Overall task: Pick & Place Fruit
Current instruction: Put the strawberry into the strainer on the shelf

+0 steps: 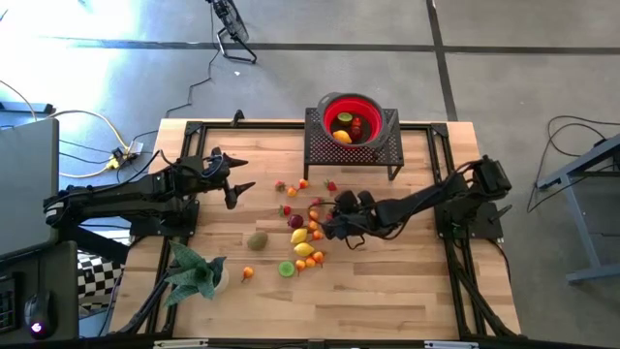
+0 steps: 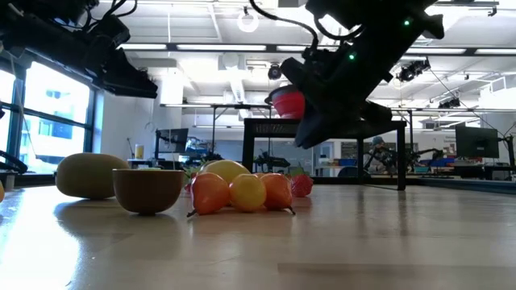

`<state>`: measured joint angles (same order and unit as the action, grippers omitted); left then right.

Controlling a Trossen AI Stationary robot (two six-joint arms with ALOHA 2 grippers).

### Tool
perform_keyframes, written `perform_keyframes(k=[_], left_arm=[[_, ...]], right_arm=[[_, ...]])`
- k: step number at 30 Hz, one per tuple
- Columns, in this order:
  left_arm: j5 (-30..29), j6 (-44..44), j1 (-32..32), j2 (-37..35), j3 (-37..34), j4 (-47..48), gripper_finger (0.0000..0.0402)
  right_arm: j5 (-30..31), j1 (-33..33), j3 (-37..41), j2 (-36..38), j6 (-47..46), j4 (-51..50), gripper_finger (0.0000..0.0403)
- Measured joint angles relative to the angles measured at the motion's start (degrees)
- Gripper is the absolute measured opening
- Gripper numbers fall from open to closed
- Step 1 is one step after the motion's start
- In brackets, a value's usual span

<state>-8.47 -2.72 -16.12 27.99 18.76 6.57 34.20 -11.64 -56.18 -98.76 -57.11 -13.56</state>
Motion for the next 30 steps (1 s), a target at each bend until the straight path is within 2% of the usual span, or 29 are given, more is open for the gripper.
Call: perform_keyframes(k=[3, 10, 14, 30], left_arm=[[0.0, 0.0, 0.0, 0.0, 0.0, 0.0, 0.0337], [0.0, 0.0, 0.0, 0.0, 0.0, 0.0, 0.0337], [0.0, 0.0, 0.0, 0.0, 0.0, 0.0, 0.0337], [0.0, 0.0, 0.0, 0.0, 0.0, 0.0, 0.0337]], right_arm=[[-1.7, 1.2, 0.0, 0.0, -0.1, 0.0, 0.0088], [-2.7, 2.4, 0.0, 0.0, -0.3, 0.0, 0.0195], [-2.9, 2.8, 0.0, 0.0, -0.1, 0.0, 0.0230], [-2.8, 2.8, 0.0, 0.0, -2.7, -1.8, 0.0219]])
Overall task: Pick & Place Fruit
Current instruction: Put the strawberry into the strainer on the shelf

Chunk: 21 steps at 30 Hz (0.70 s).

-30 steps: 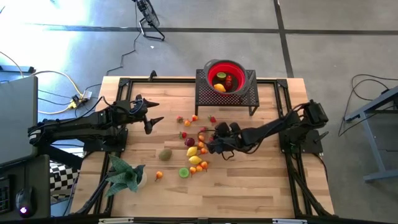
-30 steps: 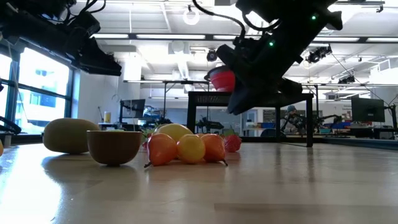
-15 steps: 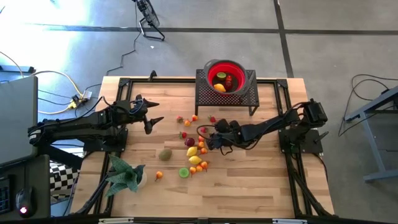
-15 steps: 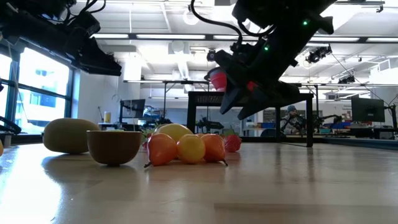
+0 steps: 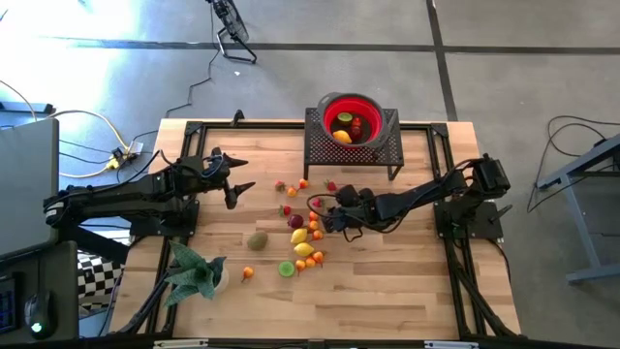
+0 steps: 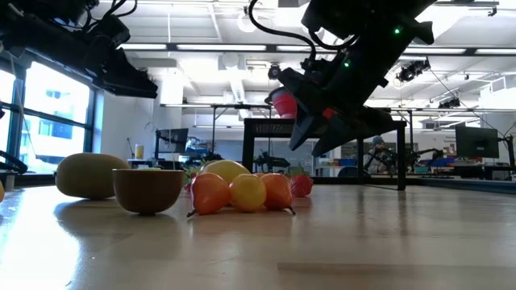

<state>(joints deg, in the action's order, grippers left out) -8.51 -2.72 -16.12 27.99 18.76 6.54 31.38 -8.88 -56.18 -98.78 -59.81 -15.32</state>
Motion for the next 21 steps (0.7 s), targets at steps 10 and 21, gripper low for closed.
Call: perform_keyframes(k=[10, 21], left_arm=[[0.0, 0.0, 0.0, 0.0, 0.0, 0.0, 0.0337], [0.0, 0.0, 0.0, 0.0, 0.0, 0.0, 0.0337]], right_arm=[[0.2, -0.2, 0.0, 0.0, -0.2, -0.8, 0.0216], [-0.2, -1.6, 0.0, -0.1, -4.8, -0.3, 0.0215]])
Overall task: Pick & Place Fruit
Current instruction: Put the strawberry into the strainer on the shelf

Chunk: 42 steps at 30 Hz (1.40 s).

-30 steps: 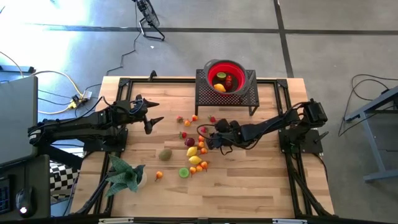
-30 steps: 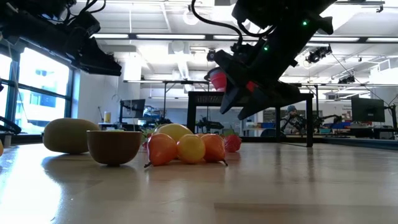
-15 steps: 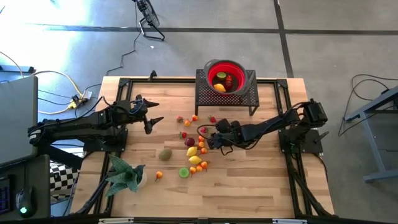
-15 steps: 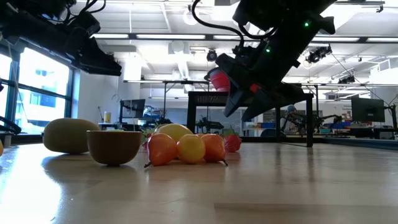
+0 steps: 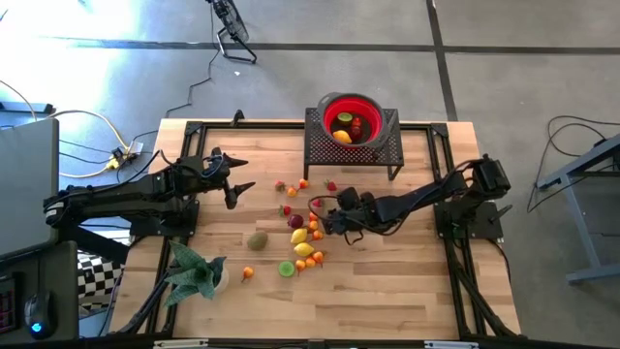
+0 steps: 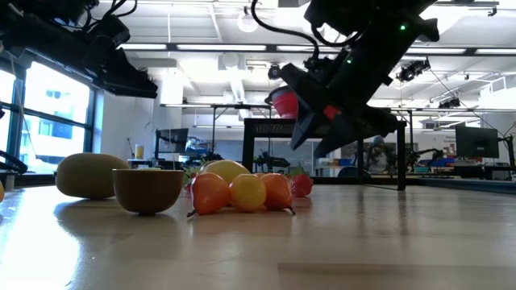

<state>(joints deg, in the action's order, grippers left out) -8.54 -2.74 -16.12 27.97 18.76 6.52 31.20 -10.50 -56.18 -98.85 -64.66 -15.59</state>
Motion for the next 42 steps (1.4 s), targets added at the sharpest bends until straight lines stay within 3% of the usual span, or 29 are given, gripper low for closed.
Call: perform_keyframes(k=[5, 22, 29, 42], left_arm=[[0.0, 0.0, 0.0, 0.0, 0.0, 0.0, 0.0337], [0.0, 0.0, 0.0, 0.0, 0.0, 0.0, 0.0337], [-0.1, 0.0, 0.0, 0.0, 0.0, -0.1, 0.0337], [-0.1, 0.0, 0.0, 0.0, 0.0, 0.0, 0.0337]], right_arm=[[3.0, -0.6, 0.0, 0.0, 0.0, 0.4, 0.0215], [4.1, -2.3, -0.1, -1.2, -3.1, 1.8, 0.0215], [2.8, -1.4, 0.0, -7.4, -3.1, 2.7, 0.0215], [0.6, 1.4, 0.0, -7.2, 0.8, 5.4, 0.0215]])
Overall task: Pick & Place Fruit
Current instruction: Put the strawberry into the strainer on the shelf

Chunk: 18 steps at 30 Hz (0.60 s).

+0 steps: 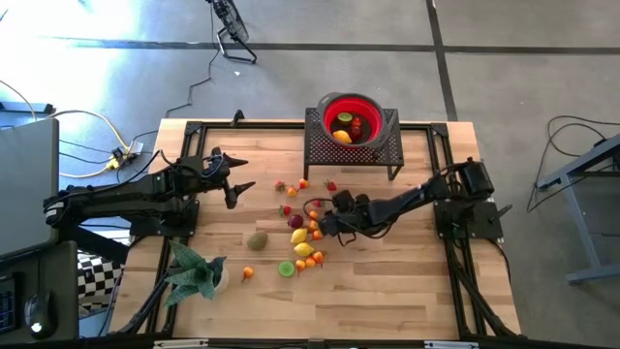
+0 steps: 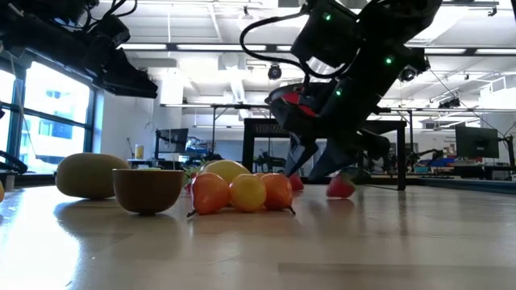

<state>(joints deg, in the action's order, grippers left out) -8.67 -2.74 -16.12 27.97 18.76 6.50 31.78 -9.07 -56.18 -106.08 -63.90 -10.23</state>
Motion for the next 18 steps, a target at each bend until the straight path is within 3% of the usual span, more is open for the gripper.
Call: perform_keyframes(k=[7, 18], left_arm=[[0.0, 0.0, 0.0, 0.0, 0.0, 0.0, 0.0337], [0.2, -3.0, 0.0, 0.0, 0.0, 0.0, 0.0337]], right_arm=[[-3.0, 0.2, 0.0, 0.8, 2.6, 2.4, 0.0215], [-3.7, 0.0, 0.0, 9.3, 6.3, 1.3, 0.0215]])
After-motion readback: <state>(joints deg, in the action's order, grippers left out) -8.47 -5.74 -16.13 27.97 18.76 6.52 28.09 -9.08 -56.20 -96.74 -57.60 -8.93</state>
